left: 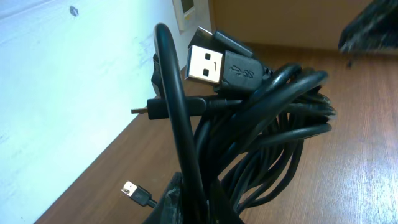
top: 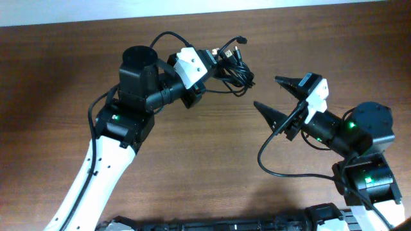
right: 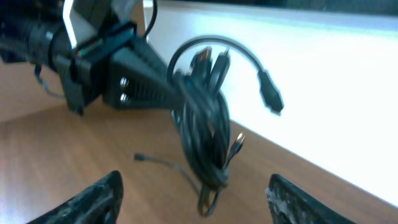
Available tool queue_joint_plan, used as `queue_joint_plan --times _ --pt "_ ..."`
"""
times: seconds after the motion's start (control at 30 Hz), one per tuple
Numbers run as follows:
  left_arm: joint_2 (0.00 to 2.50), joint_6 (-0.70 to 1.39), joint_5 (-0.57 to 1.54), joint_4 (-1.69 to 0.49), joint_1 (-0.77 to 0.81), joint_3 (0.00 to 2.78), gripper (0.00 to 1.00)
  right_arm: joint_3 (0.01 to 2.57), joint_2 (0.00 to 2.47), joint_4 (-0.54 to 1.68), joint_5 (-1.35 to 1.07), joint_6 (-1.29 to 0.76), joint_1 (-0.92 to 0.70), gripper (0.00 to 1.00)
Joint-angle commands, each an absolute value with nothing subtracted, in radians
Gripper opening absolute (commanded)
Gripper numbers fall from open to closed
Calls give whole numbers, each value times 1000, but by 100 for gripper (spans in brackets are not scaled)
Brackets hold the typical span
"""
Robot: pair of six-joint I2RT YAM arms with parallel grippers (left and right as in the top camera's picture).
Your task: Untangle cables
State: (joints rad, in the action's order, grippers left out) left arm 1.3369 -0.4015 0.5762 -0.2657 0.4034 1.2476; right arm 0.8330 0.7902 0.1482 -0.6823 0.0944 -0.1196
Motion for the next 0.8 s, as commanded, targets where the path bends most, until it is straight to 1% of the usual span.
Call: queue_joint_plan --times 0.0,0.17,0.2,0.23,0.3,0.4,0.47,0.53,0.57,0.63,0.77 --pt "1312 -414 610 -252 427 1258 0 852 785 109 -642 177 -117 68" --pt "1312 -414 609 -174 521 1258 0 852 792 112 -642 180 -117 67" --pt "1312 -413 608 -158 535 1258 0 852 794 113 -641 180 -117 63" --pt "1312 -413 606 -149 543 1258 0 852 794 117 -633 179 -117 56" --pt "1312 -413 606 -139 543 1258 0 852 794 132 -582 179 -117 43" --pt "1312 -405 603 -139 543 1258 0 852 794 144 -539 179 -117 28" --pt "1312 -327 507 -132 543 1258 0 852 794 147 -533 179 -117 18" --pt "1312 -238 417 -123 543 1258 0 852 794 162 -533 179 -117 13" --pt "1312 -217 410 -118 543 1258 0 852 794 168 -533 179 -117 11" --pt "1312 -158 410 -109 543 1258 0 852 794 178 -533 179 -117 4" --pt "1312 -15 271 -103 542 1258 0 852 794 199 -560 176 -118 4"
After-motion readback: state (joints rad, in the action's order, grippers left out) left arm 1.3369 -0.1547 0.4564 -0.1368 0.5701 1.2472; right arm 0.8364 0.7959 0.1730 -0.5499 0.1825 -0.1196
